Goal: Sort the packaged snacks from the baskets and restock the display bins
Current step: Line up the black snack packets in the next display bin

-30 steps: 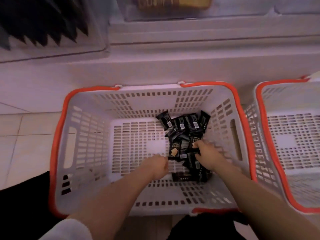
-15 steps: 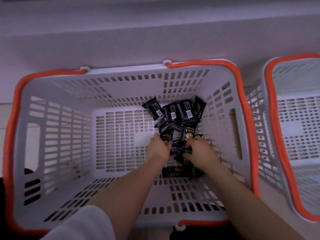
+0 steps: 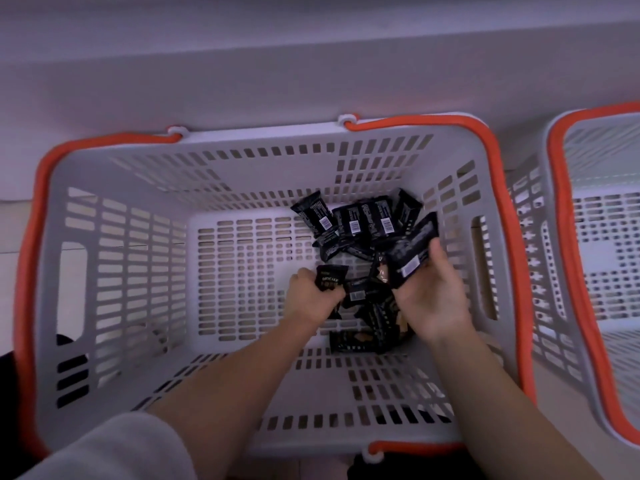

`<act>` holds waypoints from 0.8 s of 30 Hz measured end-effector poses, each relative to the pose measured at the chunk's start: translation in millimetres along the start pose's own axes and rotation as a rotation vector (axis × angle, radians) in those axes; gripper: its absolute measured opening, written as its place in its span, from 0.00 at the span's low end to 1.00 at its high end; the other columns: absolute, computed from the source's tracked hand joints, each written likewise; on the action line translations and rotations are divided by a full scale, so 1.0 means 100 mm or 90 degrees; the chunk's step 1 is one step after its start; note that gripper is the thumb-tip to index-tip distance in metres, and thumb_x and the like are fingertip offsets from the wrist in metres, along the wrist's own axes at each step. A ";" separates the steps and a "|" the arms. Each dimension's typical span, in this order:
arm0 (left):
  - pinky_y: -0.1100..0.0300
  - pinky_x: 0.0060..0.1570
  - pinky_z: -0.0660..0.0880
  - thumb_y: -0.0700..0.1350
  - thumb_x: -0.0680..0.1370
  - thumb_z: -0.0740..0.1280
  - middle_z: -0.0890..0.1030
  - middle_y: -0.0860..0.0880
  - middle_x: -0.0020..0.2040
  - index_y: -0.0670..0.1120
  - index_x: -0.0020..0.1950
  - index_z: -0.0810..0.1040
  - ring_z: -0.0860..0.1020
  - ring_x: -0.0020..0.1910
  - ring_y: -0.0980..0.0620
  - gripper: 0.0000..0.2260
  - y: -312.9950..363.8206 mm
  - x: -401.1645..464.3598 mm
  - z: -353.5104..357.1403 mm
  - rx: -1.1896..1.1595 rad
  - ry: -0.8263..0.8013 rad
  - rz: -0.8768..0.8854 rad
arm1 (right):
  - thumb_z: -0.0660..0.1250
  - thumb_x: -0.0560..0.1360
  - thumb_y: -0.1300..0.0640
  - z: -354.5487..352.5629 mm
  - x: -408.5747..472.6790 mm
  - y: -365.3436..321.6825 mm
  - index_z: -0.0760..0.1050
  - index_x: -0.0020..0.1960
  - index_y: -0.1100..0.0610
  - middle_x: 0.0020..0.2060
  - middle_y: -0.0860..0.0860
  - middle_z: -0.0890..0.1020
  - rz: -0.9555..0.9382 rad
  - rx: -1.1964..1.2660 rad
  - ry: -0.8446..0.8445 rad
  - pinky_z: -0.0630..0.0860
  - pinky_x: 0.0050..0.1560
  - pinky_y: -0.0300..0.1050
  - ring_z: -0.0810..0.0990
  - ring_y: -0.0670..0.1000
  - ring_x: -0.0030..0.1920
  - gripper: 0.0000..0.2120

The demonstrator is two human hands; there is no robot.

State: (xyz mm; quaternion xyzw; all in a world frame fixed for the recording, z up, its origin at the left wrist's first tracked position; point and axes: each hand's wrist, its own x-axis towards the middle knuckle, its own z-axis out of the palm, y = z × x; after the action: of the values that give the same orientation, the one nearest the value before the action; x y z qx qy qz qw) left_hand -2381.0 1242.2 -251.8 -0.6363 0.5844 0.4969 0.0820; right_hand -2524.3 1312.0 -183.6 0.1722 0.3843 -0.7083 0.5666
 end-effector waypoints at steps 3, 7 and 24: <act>0.62 0.30 0.74 0.48 0.71 0.72 0.76 0.50 0.44 0.47 0.50 0.67 0.77 0.38 0.55 0.16 -0.13 -0.18 -0.10 -0.116 0.008 0.033 | 0.60 0.73 0.53 0.08 0.02 0.08 0.76 0.58 0.58 0.45 0.53 0.84 0.044 0.060 0.025 0.80 0.45 0.42 0.83 0.50 0.44 0.17; 0.68 0.29 0.73 0.48 0.73 0.71 0.78 0.50 0.48 0.49 0.56 0.64 0.79 0.38 0.56 0.19 -0.15 -0.29 -0.30 -0.170 -0.014 0.088 | 0.52 0.77 0.44 0.17 0.04 0.28 0.76 0.53 0.63 0.26 0.49 0.72 0.220 0.042 0.069 0.63 0.22 0.35 0.66 0.45 0.22 0.25; 0.64 0.46 0.73 0.45 0.79 0.61 0.79 0.52 0.50 0.47 0.60 0.72 0.77 0.47 0.53 0.10 -0.14 -0.15 -0.58 -0.189 -0.008 0.135 | 0.61 0.79 0.59 0.14 0.03 0.55 0.75 0.54 0.60 0.49 0.56 0.82 0.126 -0.420 0.048 0.77 0.54 0.53 0.81 0.53 0.49 0.07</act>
State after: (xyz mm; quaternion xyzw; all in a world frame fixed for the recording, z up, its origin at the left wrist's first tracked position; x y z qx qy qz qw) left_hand -2335.6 1216.7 -218.4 -0.5730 0.5679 0.5876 -0.0621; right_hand -2470.9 1296.4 -196.0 0.0424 0.5945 -0.4809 0.6431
